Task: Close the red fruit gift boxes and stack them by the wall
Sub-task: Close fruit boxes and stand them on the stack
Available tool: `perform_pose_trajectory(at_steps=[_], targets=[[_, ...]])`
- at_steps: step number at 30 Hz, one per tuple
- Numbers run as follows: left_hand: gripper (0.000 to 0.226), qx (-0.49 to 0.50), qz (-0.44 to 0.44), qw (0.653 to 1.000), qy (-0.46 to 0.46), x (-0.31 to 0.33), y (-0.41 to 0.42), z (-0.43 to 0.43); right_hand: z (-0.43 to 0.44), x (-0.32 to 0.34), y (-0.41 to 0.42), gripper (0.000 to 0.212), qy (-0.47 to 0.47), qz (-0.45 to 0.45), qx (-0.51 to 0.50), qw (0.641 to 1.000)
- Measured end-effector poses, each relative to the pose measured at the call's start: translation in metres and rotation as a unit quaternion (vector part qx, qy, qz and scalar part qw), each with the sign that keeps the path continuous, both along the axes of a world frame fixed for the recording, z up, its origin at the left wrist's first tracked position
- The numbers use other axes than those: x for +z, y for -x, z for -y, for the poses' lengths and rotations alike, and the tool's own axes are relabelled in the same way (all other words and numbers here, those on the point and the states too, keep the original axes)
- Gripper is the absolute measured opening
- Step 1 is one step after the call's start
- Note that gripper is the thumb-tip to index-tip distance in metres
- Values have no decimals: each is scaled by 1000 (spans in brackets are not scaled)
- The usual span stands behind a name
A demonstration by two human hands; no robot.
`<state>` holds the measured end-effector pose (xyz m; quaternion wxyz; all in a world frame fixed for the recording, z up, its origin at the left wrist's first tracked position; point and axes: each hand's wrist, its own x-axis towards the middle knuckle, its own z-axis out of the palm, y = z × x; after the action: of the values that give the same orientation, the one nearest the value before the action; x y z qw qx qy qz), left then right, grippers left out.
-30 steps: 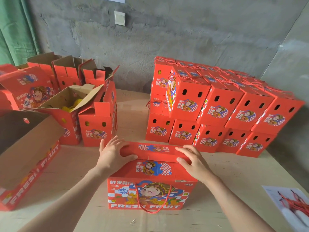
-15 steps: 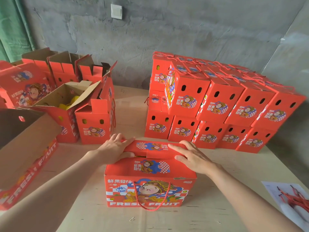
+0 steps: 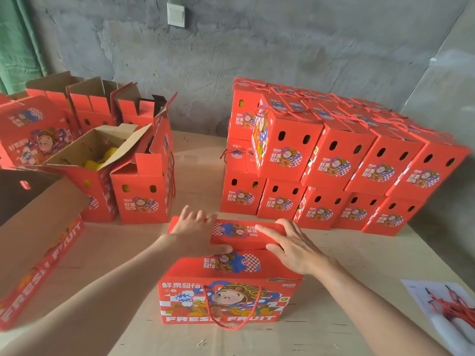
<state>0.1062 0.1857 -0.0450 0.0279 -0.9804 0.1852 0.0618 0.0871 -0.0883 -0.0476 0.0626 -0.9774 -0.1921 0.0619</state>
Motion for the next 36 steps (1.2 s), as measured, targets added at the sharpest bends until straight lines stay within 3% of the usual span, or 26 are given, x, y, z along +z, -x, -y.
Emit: perform_pose_trajectory(at_steps=[3,11,13,16,18,22,25,30,36], targets=[[97,-29,22,998,44,-6,-1,11,1,-3,-1,48,-20,-2,-1,1000],[120,-29,39,998,37,-14,1,2,12,-12,-5,48,-63,-57,45,995],[109,2,33,999,36,-20,1,6,13,-12,-7,48,-44,-53,66,995],[74,68,11,997,24,-23,0,15,11,-12,-10,47,-15,-65,68,995],[67,91,-4,996,21,-21,1,21,11,-10,-13,47,-12,-76,70,995],[61,150,4,987,59,-20,22,22,23,-11,-11,46,-118,-82,104,984],[66,214,49,972,85,-31,65,17,29,-19,-10,38,-214,-33,109,970],[109,266,97,949,137,-34,110,34,25,-26,-12,42,-219,47,107,969],[96,224,104,961,125,-29,70,11,10,-28,8,49,-182,111,14,977]])
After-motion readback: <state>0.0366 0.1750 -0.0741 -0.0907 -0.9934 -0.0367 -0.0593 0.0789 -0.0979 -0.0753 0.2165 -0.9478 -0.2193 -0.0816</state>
